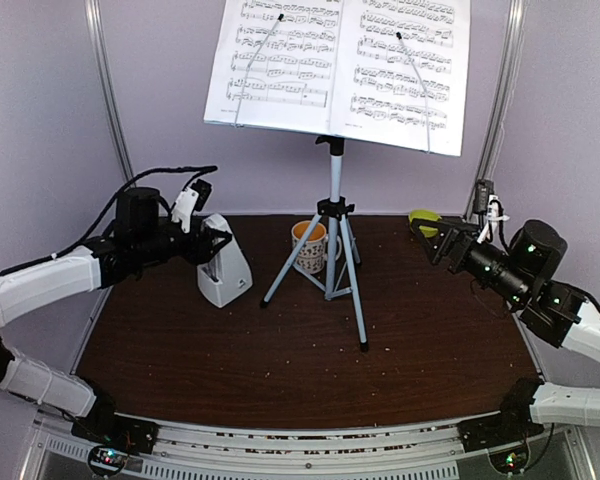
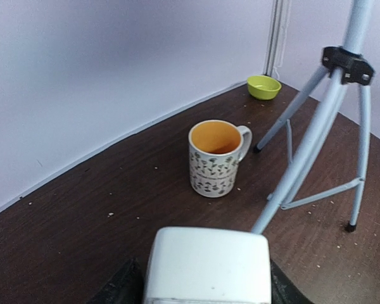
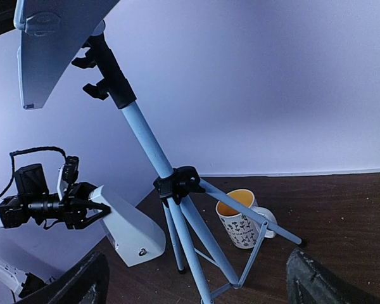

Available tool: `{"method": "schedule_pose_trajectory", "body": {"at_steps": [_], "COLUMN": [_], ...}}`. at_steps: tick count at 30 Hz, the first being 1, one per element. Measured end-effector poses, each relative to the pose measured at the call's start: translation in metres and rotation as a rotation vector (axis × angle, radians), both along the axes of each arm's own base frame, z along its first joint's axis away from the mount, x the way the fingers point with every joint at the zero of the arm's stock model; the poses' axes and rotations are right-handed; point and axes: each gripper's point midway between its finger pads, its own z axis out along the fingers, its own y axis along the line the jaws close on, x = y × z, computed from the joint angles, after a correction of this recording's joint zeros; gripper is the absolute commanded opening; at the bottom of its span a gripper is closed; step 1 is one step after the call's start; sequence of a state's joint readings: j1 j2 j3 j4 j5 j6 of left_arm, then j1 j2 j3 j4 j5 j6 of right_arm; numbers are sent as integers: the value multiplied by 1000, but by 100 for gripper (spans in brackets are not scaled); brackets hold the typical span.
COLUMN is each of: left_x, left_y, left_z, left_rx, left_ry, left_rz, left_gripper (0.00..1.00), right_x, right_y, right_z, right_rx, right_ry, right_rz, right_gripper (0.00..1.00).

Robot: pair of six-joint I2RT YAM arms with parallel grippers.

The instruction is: Set up the instrument practice props

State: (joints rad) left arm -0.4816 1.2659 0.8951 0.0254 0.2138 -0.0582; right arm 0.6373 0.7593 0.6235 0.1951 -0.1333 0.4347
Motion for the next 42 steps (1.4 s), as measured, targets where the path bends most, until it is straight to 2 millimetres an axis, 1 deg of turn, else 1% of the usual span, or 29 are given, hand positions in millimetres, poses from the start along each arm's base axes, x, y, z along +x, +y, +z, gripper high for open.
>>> {"method": "schedule_pose_trajectory", "body": {"at_steps": [3, 7, 9, 11, 14, 16, 18, 19, 21, 23, 25, 28, 32, 37, 42], "left_x": [-33, -67, -82, -92, -103, -105, -106, -105, -102, -96, -95, -89, -80, -70, -66], "left_y": [-7, -18, -27, -36, -56, -72, -91, -97, -113, -127, -141, -154, -161, -157, -154], "left_z": [7, 15, 16, 14, 4, -6, -23, -30, -47, -58, -63, -63, -56, -53, -53], "left_rx": [1, -8, -22, -31, -27, -17, 7, 19, 47, 63, 63, 47, 24, 3, -11], "left_ry": [-15, -31, -27, -15, 9, 21, 48, 62, 91, 107, 105, 92, 63, 51, 57], "left_rz": [-33, -88, -128, -158, -210, -242, -275, -283, -295, -290, -289, -260, -184, -83, -47], "left_gripper": [26, 26, 26, 26, 26, 26, 24, 24, 25, 26, 26, 26, 26, 25, 24], "right_x": [0, 0, 1, 1, 2, 2, 2, 2, 2, 2, 2, 3, 2, 4, 2], "right_y": [1, 1, 2, 3, 5, 6, 7, 7, 8, 8, 8, 8, 9, 12, 24], "right_z": [-3, -4, -5, -7, -11, -13, -14, -15, -16, -18, -19, -22, -26, -41, -56], "right_rx": [3, 7, 11, 12, 15, 18, 21, 22, 21, 18, 15, 10, 8, 1, -24], "right_ry": [6, 8, 9, 12, 22, 28, 33, 35, 40, 47, 52, 59, 68, 106, 139], "right_rz": [3, 5, 7, 11, 20, 25, 28, 28, 29, 29, 29, 29, 31, 36, 67], "right_gripper": [98, 98, 98, 98, 98, 98, 98, 98, 98, 98, 98, 98, 98, 97, 95]}}
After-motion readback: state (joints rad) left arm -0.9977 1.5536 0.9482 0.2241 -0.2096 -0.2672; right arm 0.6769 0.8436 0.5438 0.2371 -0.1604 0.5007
